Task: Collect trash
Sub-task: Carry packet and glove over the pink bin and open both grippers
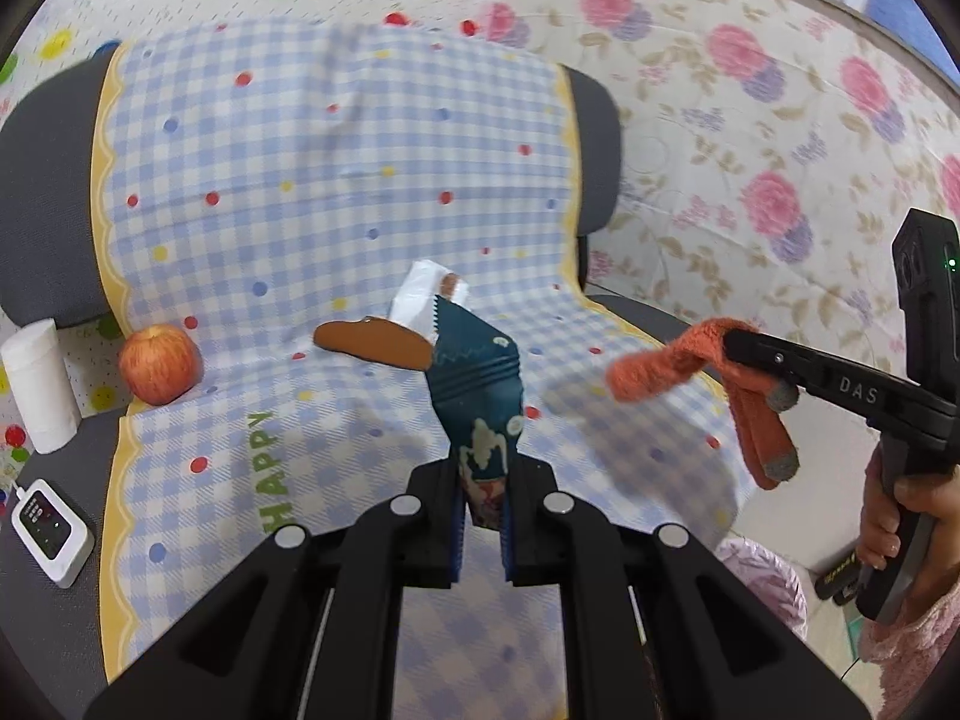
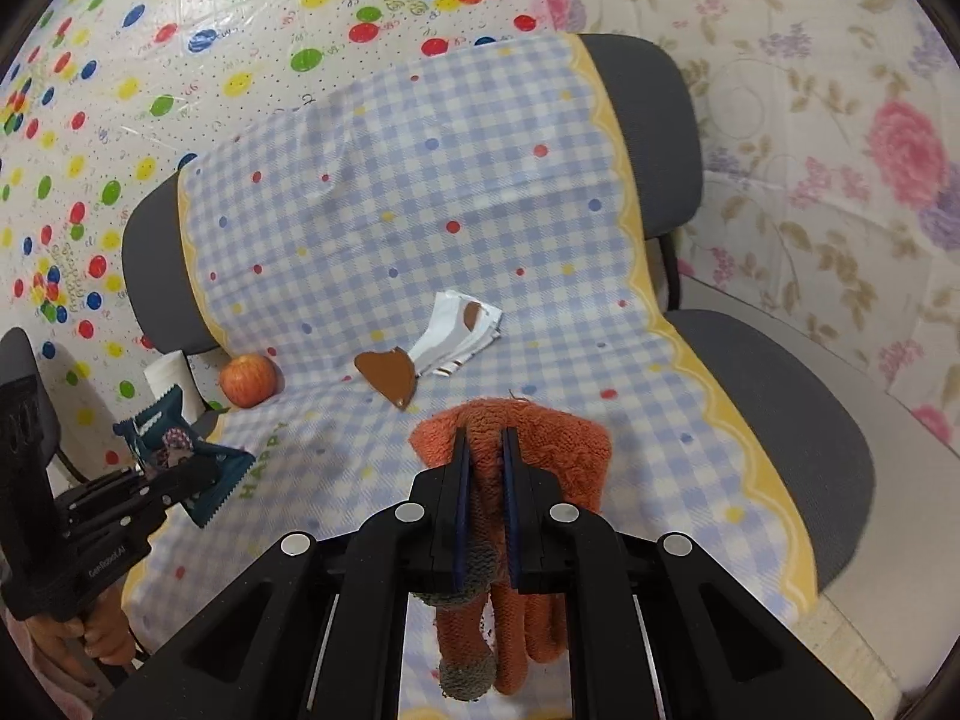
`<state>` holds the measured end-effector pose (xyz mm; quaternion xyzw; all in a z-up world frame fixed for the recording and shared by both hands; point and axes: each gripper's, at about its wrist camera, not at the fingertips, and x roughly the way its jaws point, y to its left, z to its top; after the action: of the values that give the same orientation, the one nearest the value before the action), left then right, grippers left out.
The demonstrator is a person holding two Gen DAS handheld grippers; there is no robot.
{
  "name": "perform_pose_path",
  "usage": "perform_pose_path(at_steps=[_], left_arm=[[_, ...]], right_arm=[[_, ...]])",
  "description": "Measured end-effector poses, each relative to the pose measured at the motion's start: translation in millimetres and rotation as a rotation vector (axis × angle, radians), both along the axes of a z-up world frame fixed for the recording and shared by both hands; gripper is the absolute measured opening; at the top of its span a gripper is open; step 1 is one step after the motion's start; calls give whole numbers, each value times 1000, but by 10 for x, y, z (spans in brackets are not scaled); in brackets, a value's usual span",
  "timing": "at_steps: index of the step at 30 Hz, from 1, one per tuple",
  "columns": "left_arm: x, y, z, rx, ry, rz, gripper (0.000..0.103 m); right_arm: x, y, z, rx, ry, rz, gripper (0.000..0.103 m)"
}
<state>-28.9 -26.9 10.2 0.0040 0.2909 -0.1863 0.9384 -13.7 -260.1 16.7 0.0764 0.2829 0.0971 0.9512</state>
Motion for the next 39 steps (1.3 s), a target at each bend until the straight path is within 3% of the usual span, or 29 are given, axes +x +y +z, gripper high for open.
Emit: perform_pose_path(at_steps=[8,26,39], left_arm=[[-367,-416,4,60,-48,-108,7],[-979,-1838,-514,82,13,-505,8],[-1110,-2257,-749,149,47,-598,9]], right_arm=[[-561,-235,-50,-46,-5,-71,11],[-1655,-981,-546,-77,134,-345,11],[-1818,-1245,-827,-79,204,-400,13]])
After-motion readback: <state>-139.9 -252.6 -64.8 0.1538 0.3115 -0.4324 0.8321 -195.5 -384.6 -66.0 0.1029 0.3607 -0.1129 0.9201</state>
